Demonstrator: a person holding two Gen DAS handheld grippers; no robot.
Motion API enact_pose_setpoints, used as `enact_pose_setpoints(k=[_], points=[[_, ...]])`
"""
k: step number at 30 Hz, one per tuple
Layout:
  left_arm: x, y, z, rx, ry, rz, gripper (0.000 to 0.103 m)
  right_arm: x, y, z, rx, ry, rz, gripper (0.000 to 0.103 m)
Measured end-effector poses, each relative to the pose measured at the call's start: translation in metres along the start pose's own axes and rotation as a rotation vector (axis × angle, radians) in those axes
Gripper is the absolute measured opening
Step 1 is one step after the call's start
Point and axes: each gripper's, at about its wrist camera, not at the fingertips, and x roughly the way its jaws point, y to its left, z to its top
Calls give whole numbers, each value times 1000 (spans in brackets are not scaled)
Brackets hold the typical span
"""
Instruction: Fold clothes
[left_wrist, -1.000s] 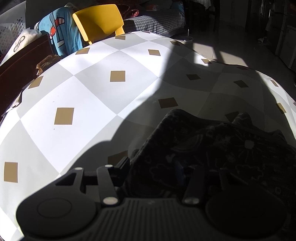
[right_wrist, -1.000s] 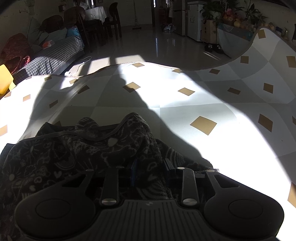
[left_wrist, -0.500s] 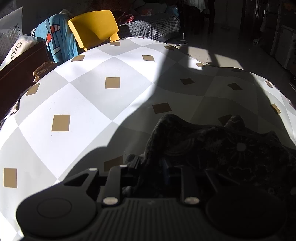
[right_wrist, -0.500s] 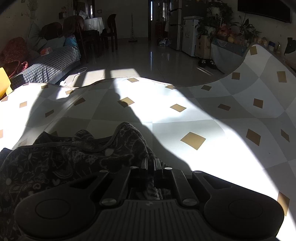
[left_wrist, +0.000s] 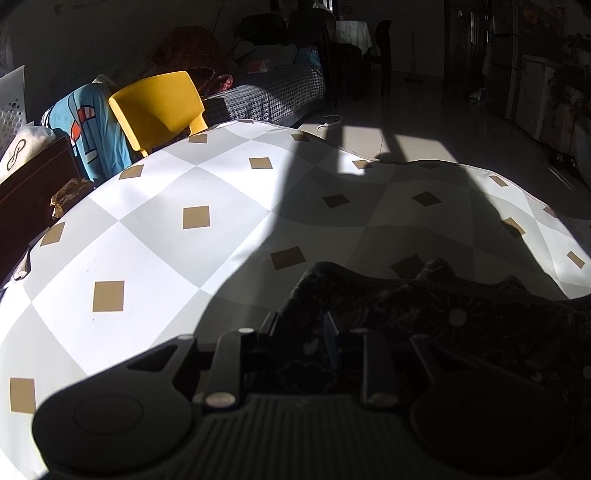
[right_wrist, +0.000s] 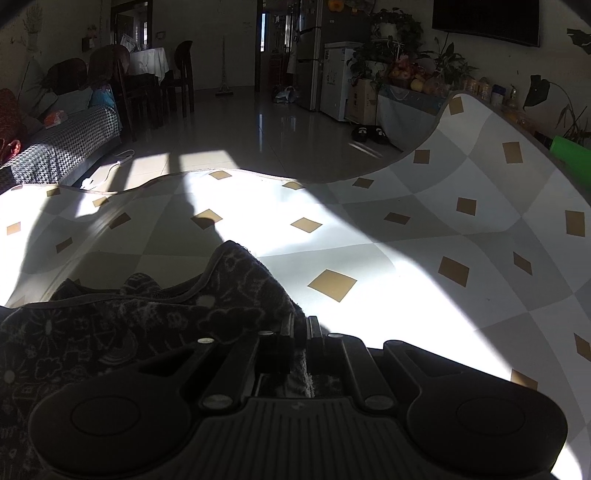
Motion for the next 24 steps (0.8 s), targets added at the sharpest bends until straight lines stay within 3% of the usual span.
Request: enact_pose_setpoints(k=[3,6,8,15,24], points=[[3,4,-2,-19,23,10,30,5,3,-2,-25,20,-14,8],[2,8,-2,-35,18,30,39,4,4,-2,-24,6,-1,30],[0,8,-2,-36,13,30,44,3,5,0,-33,-14,33,35],[2,-1,-6,-5,41,-10,49,22,20,-1,-102,-1,138,42],[6,-20,-17,67,81,-63,52,44,26,-11,-123,63,142,47]])
